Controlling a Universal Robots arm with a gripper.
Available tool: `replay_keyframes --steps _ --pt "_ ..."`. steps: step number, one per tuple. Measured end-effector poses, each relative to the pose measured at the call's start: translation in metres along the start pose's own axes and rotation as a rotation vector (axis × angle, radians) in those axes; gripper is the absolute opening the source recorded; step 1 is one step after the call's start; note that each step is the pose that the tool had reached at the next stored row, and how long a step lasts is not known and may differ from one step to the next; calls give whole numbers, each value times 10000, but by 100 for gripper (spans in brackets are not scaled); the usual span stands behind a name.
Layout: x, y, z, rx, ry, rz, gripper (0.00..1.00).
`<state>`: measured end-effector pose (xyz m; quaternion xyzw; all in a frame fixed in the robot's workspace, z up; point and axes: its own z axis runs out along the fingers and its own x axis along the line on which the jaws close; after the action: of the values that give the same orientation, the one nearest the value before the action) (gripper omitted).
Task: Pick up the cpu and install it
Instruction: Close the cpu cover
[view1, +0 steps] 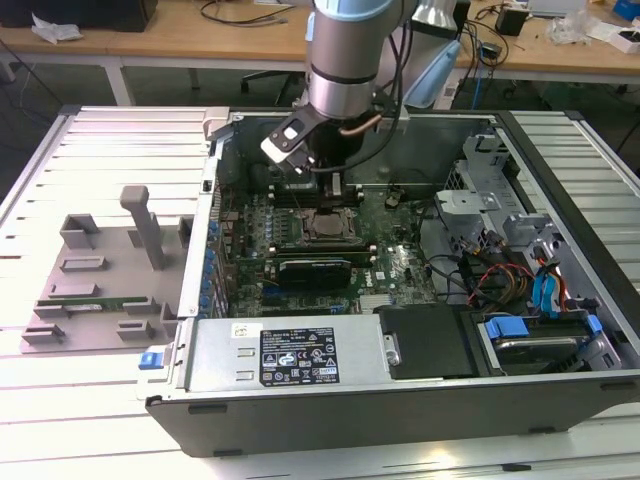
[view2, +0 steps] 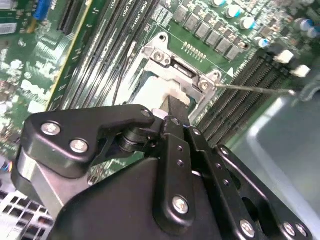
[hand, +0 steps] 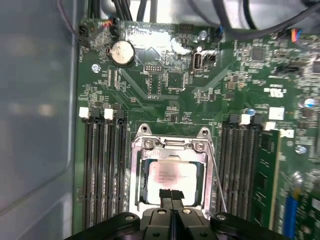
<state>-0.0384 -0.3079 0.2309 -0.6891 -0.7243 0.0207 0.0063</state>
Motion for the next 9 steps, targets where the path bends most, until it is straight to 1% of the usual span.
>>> replay_keyframes --steps 3,6,9 --pt "-2 -3 -86 0 1 0 11" --pt "-3 -6 -147 1 -1 -1 11" --pt "-3 -6 -158 -1 2 0 11"
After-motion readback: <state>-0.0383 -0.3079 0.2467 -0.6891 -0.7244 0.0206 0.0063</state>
